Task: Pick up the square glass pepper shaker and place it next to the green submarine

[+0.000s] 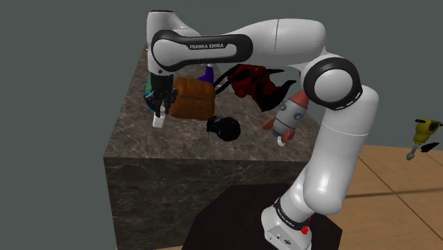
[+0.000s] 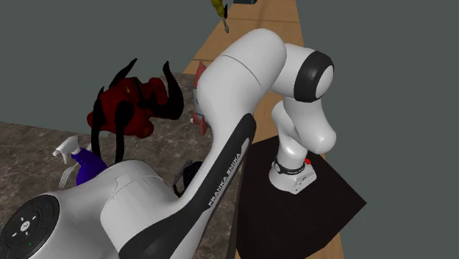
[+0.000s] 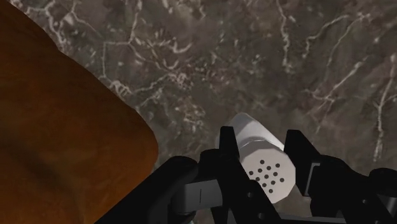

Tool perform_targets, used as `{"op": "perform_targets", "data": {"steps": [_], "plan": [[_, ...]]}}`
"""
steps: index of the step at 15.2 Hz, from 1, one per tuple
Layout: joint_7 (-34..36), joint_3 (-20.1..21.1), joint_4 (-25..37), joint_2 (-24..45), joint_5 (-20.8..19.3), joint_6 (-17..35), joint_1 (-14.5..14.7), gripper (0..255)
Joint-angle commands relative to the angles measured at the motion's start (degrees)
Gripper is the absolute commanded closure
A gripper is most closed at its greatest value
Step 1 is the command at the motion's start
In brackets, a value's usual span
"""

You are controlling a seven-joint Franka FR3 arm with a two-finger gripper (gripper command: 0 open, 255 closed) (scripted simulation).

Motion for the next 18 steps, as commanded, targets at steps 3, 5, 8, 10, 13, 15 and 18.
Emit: {"op": "perform_targets", "data": {"steps": [3, 5, 8, 10, 13, 15, 18], "plan": [[0.18, -0.07, -1.85, 0.93, -0.19, 2.25, 0.05, 255], [0.18, -0.07, -1.85, 0.93, -0.19, 2.24, 0.05, 255], [0.18, -0.07, -1.85, 0.93, -0.19, 2.25, 0.05, 255], [0.18, -0.07, -1.85, 0.93, -0.19, 2.25, 0.05, 255], [-0.27, -0.24, -1.52, 1.17, -0.24, 2.19, -0.23, 0], [-0.24, -0.24, -1.42, 1.23, -0.25, 2.14, -0.20, 0], [0.06, 0.02, 1.56, 0.60, -0.04, -1.48, 0.13, 0]]}}
